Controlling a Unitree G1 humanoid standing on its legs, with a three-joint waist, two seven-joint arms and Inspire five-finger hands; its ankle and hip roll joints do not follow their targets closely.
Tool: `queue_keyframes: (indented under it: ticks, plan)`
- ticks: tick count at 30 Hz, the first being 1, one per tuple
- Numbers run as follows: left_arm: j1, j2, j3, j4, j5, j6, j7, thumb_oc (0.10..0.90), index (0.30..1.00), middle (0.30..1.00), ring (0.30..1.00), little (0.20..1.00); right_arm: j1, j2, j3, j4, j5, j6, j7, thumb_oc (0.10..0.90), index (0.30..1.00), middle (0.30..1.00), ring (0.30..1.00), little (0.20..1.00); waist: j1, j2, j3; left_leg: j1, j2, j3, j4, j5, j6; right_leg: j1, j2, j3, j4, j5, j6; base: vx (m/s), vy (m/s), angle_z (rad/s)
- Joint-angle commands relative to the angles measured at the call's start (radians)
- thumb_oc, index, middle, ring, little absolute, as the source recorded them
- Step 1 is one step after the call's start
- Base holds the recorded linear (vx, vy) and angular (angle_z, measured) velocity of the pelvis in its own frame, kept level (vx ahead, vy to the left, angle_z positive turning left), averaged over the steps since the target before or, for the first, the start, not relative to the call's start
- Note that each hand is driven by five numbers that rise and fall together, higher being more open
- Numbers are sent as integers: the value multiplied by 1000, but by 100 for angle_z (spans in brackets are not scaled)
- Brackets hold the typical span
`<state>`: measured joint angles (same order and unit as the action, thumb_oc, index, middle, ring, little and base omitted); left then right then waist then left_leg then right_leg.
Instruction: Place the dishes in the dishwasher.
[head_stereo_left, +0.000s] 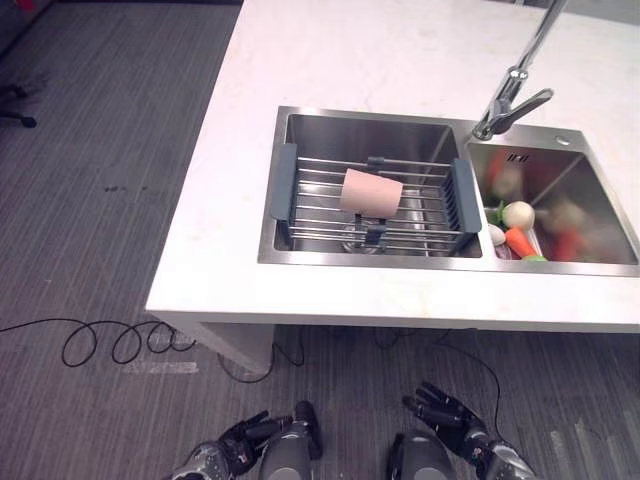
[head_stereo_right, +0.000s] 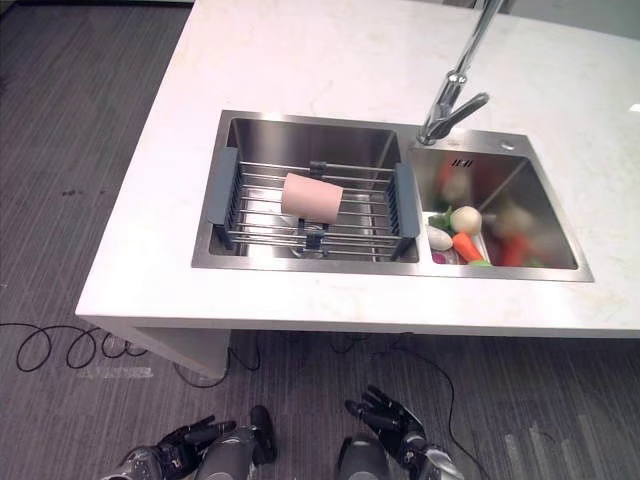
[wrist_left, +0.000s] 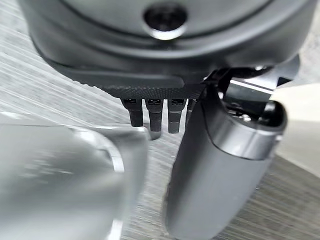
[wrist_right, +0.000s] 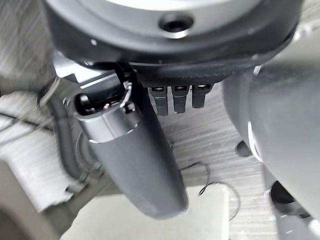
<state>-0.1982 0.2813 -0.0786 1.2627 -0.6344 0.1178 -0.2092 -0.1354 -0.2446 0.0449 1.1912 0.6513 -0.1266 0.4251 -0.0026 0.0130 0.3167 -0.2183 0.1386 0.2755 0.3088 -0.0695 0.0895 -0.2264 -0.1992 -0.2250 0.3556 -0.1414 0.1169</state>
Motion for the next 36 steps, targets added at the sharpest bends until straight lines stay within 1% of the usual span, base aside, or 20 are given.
queue_keyframes:
  ticks: [1, 5, 6, 9, 12, 17, 22, 24, 25, 26, 27, 28, 29, 30, 31, 32, 33, 34, 35, 36]
  plan:
    - [44, -34, -15, -11, -45, 8, -11, 800, 900, 900, 900, 900, 0, -43, -21, -9, 11, -15, 4, 800, 900, 900, 900, 900, -36, 43, 8, 7, -28, -129, -9, -107, -87, 77, 17, 14, -56, 74, 26, 79, -299, 54]
    - [76, -44, 5, 14, -37, 21, -12, 800, 900, 900, 900, 900, 27, -37, -30, 17, 3, -17, 5, 800, 900, 900, 900, 900, -19, 5, -37, 27, -9, -97, -9, -108, -111, 87, -18, -2, -56, 17, 45, 110, -264, 8]
    - [77, -45, 5, 15, -35, 21, -13, 800, 900, 900, 900, 900, 28, -37, -30, 18, 4, -17, 5, 800, 900, 900, 900, 900, -19, 5, -38, 27, -8, -97, -9, -108, -112, 88, -19, -2, -56, 16, 45, 109, -208, -8]
    - [112, -63, 7, 37, 7, 19, -9, 800, 900, 900, 900, 900, 38, -39, -48, 21, 21, 5, -13, 800, 900, 900, 900, 900, -14, -7, -62, 44, 8, -88, -9, -108, -136, 103, -23, -10, -56, -7, 38, 90, -160, -5]
    - [128, -68, 12, 49, 12, 29, -7, 800, 900, 900, 900, 900, 48, -36, -53, 28, 4, 6, -17, 800, 900, 900, 900, 900, -17, -5, -78, 46, 23, -87, -9, -104, -147, 112, -18, -17, -56, -18, 28, 71, -102, -9]
    - [137, -72, 15, 54, -20, 35, 7, 800, 900, 900, 900, 900, 64, -37, -63, 46, 3, 14, -38, 800, 900, 900, 900, 900, -23, -1, -78, 69, 31, -91, -9, -112, -154, 141, -15, -23, -56, -41, 18, 19, -37, 0]
    - [145, -74, 34, 50, -60, -9, 51, 800, 900, 900, 900, 900, 78, -44, -76, 63, -3, 19, -50, 800, 900, 900, 900, 900, -25, 7, -89, 74, 31, -99, -9, -115, -154, 151, -11, -27, -56, -51, 11, 24, -33, 4]
    - [156, -72, 66, 39, -204, -99, 77, 800, 900, 900, 900, 900, 85, -56, -85, 59, -9, 25, -88, 800, 900, 900, 900, 900, -27, 13, -85, 87, 31, -102, -9, -120, -158, 169, -14, -32, -56, -62, 10, 49, 7, 4]
    - [160, -59, 101, 23, -304, -157, 108, 800, 900, 900, 900, 900, 88, -68, -93, 60, -15, 26, -104, 800, 900, 900, 900, 900, -28, 19, -86, 90, 27, -102, -9, -123, -162, 172, -17, -30, -56, -68, 9, 15, 56, 3]
    - [166, -43, 132, 7, -319, -202, 123, 800, 900, 900, 900, 900, 89, -78, -101, 59, -21, 31, -108, 800, 900, 900, 900, 900, -28, 24, -90, 83, 25, -103, -9, -121, -163, 165, -19, -30, -56, -68, 7, -7, 71, 5]
    - [181, -10, 177, -29, -315, -267, 136, 800, 900, 900, 900, 900, 92, -95, -117, 60, -39, 41, -104, 800, 900, 900, 900, 900, -24, 28, -87, 84, 20, -106, -9, -124, -166, 168, -24, -29, -56, -73, 8, -23, 49, 6]
    - [186, 12, 202, -48, -313, -295, 143, 800, 900, 900, 900, 900, 96, -105, -127, 67, -48, 37, -96, 800, 900, 900, 900, 900, -21, 33, -86, 82, 17, -109, -9, -124, -166, 168, -26, -30, -56, -73, 8, -24, 52, 8]
    - [194, 53, 235, -72, -296, -379, 170, 800, 900, 900, 900, 900, 98, -123, -137, 81, -48, 30, -85, 800, 900, 900, 900, 900, -15, 43, -86, 76, 11, -117, -9, -123, -166, 166, -30, -33, -56, -76, 9, -21, 38, 7]
    - [198, 74, 250, -80, -290, -385, 172, 800, 900, 900, 900, 900, 99, -129, -138, 85, -45, 30, -84, 800, 900, 900, 900, 900, -12, 47, -86, 76, 9, -119, -9, -123, -165, 167, -31, -34, -56, -76, 9, -10, 47, 10]
    - [210, 142, 301, -104, -221, -452, 205, 800, 900, 900, 900, 900, 102, -144, -141, 99, -34, 23, -88, 800, 900, 900, 900, 900, -3, 55, -89, 73, 0, -127, -9, -123, -164, 168, -34, -36, -56, -78, 11, 4, 25, 7]
    - [212, 171, 321, -111, -195, -454, 213, 800, 900, 900, 900, 900, 104, -149, -142, 104, -33, 19, -88, 800, 900, 900, 900, 900, 0, 58, -91, 72, -3, -131, -9, -124, -163, 168, -34, -36, -56, -79, 12, 14, 28, 8]
    - [219, 232, 353, -128, -70, -512, 270, 800, 900, 900, 900, 900, 108, -157, -139, 114, -34, 12, -96, 800, 900, 900, 900, 900, 6, 64, -94, 70, -10, -138, -9, -127, -161, 167, -35, -35, -56, -80, 14, 13, 19, 5]
    - [220, 269, 366, -143, -6, -530, 306, 800, 900, 900, 900, 900, 110, -160, -135, 118, -33, 5, -99, 800, 900, 900, 900, 900, 9, 68, -95, 69, -13, -141, -9, -127, -160, 167, -35, -34, -56, -79, 15, 13, 27, 4]
    - [220, 324, 383, -173, 122, -558, 375, 800, 900, 900, 900, 900, 113, -163, -128, 121, -31, -6, -100, 800, 900, 900, 900, 900, 13, 72, -96, 67, -17, -144, -9, -127, -158, 167, -36, -33, -56, -80, 16, 0, 0, 0]
    - [222, 381, 400, -207, 217, -567, 438, 800, 900, 900, 900, 900, 117, -163, -121, 121, -25, -10, -104, 800, 900, 900, 900, 900, 18, 78, -98, 65, -20, -146, -9, -127, -157, 166, -37, -33, -56, -80, 17, 0, 0, 0]
